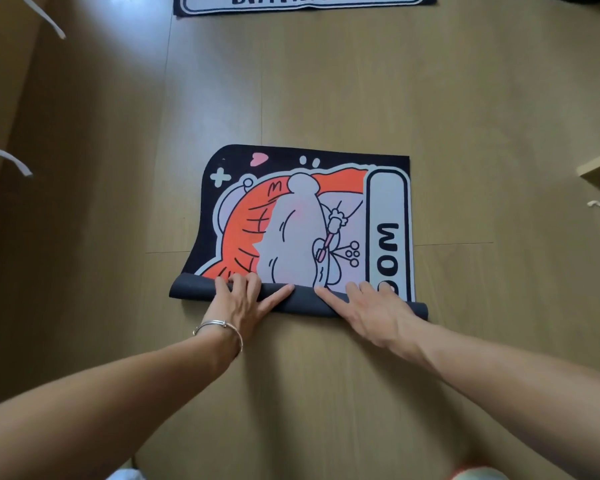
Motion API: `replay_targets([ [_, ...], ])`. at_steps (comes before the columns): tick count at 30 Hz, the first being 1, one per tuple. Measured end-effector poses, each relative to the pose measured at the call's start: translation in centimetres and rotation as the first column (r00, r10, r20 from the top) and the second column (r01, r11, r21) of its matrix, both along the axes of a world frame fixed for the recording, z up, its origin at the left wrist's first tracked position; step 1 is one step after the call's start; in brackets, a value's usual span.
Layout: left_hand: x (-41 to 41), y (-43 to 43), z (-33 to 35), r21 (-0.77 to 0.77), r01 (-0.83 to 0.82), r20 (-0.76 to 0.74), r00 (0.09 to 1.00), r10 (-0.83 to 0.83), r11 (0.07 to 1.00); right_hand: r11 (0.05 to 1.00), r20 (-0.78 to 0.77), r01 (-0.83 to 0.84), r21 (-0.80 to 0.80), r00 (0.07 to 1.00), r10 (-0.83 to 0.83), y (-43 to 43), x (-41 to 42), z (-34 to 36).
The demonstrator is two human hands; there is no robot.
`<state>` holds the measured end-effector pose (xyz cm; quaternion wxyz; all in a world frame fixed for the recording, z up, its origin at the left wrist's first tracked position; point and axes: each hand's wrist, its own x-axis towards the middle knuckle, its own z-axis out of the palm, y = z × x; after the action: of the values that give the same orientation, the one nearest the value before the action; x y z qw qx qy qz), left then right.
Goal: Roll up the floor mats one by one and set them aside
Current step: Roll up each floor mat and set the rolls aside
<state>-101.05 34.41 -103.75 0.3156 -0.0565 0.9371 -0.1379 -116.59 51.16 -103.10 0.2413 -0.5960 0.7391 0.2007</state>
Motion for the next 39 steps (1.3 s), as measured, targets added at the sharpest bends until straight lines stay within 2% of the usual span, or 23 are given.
replay_targets([
  [4,0.7,-0.5,0.4,0.084,0.017,-0.010,1.000,-0.016,0.996,1.000,0.002,-0.016,0.019,1.000,0.016,0.0,-0.1,0.2],
  [7,0.9,-0.3,0.8,0.140,-0.048,-0.019,0.998,0.051,0.989,0.998,-0.011,-0.028,0.049,1.000,0.028,-0.1,-0.3,0.2],
  [12,-0.3,1.0,0.3,0.133,0.021,-0.147,0.989,-0.001,0.991,0.998,0.049,0.021,0.062,0.999,-0.024,-0.9,-0.5,0.5],
  [15,-1.9,1.8,1.0,0.193,-0.051,-0.160,0.984,0.083,0.980,0.995,0.066,0.076,0.063,0.995,-0.080,-1.2,-0.7,0.7],
  [18,-3.1,1.0,0.9,0.280,-0.104,-0.117,0.983,0.141,0.954,0.996,0.009,0.078,-0.036,0.997,-0.077,-1.2,-0.6,0.9],
  [21,-3.9,-0.5,0.4,0.373,-0.209,-0.103,0.959,0.264,0.904,0.979,-0.089,-0.013,-0.205,0.996,-0.006,-0.9,-0.6,0.8],
  [23,-4.6,-0.9,0.2,0.437,-0.272,-0.083,0.937,0.339,0.858,0.955,-0.086,-0.048,-0.291,0.996,0.024,-0.8,-0.1,0.5],
  [26,-5.5,-1.3,0.2,0.482,-0.353,-0.099,0.887,0.450,0.802,0.983,-0.014,-0.001,-0.186,1.000,-0.002,-0.9,1.6,0.0],
  [28,-5.9,-1.6,0.3,0.465,-0.363,-0.138,0.871,0.471,0.807,0.995,-0.012,0.036,-0.094,0.999,-0.038,-0.8,2.2,-0.3],
  [30,-6.2,-2.0,0.5,0.417,-0.320,-0.189,0.885,0.426,0.851,0.997,-0.016,0.053,-0.056,0.998,-0.054,-1.1,1.7,-0.3],
  [34,-5.1,-2.0,0.1,0.303,-0.100,-0.286,0.939,0.191,0.948,0.993,-0.020,0.088,-0.081,0.996,-0.089,-2.5,0.4,-0.3],
  [36,-3.7,-1.7,-0.2,0.262,-0.003,-0.342,0.935,0.096,0.965,0.993,-0.029,0.091,-0.080,0.995,-0.093,-3.2,-0.3,-0.5],
  [39,-2.0,-0.8,-1.0,0.246,0.043,-0.363,0.931,0.051,0.968,0.994,-0.021,0.089,-0.059,0.996,-0.091,-4.0,-1.3,-0.6],
])
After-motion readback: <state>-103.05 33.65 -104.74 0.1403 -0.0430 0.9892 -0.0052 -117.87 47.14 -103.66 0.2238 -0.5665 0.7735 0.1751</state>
